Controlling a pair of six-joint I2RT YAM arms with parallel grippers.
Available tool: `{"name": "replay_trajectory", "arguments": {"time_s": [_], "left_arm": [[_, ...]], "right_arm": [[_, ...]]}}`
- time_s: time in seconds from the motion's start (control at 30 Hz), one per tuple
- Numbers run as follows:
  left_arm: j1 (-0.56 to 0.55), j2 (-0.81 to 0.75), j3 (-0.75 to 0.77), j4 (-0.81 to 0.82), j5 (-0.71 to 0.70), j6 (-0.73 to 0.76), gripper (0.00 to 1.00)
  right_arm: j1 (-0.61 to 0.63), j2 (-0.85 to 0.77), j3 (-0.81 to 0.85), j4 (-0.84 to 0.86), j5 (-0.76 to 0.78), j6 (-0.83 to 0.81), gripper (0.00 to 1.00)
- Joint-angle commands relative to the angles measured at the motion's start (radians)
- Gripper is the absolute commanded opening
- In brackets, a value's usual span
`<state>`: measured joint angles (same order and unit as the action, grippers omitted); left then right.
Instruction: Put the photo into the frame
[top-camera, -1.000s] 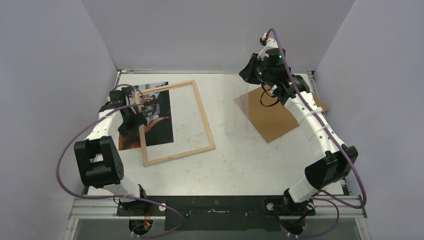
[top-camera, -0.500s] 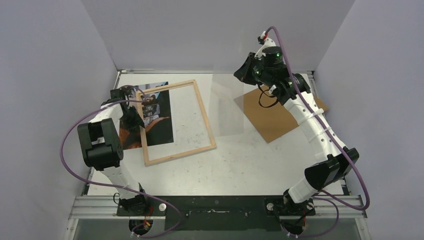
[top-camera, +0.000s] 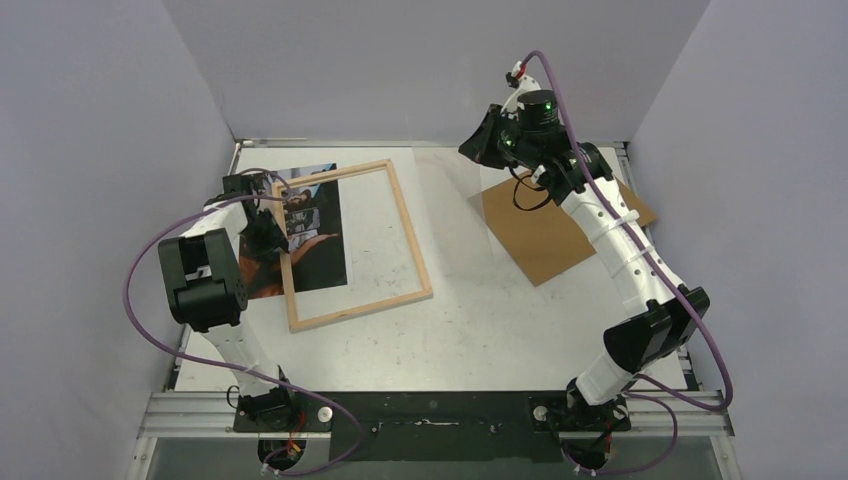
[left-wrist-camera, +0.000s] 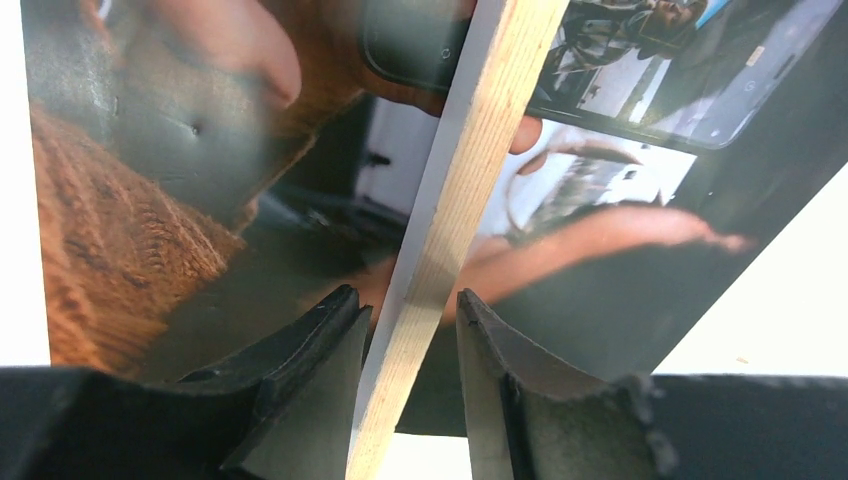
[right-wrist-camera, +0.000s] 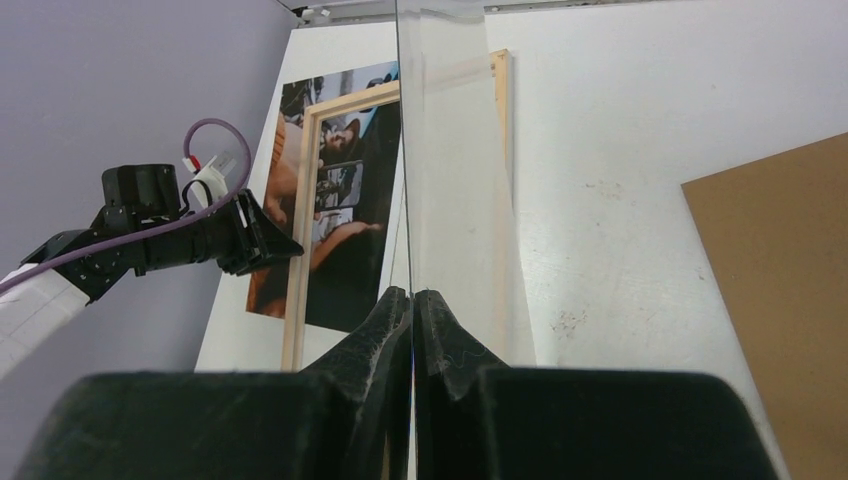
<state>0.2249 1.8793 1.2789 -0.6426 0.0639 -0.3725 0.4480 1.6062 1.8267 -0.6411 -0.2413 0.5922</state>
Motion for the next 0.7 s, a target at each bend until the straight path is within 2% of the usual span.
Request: {"name": "replay_trajectory", "arguments": {"time_s": [0.0,0.23,0.5,0.57,0.67], "left_arm": [[-0.003,0.015,0.05,0.005,-0.014,0.021,0.38],[-0.011,0.013,0.05,0.004,-0.007,0.038,0.37],[-0.034,0.047,0.057,0.017,0.009,0.041,0.3],[-0.034,0.053,0.068,0.019,0.014,0.044,0.25],[-0.037,0.057,0.089,0.01,0.037,0.053,0.12]], "right_arm": [[0.004,-0.013,0.051,0.062,-0.042,0.008,0.0],[0.005,-0.027,0.005,0.091,-0.048,0.016,0.0],[0.006,-0.036,-0.015,0.105,-0.067,0.014,0.0],[0.006,-0.036,-0.015,0.11,-0.084,0.015,0.0],[0.006,-0.038,-0.022,0.126,-0.094,0.029,0.0]]}}
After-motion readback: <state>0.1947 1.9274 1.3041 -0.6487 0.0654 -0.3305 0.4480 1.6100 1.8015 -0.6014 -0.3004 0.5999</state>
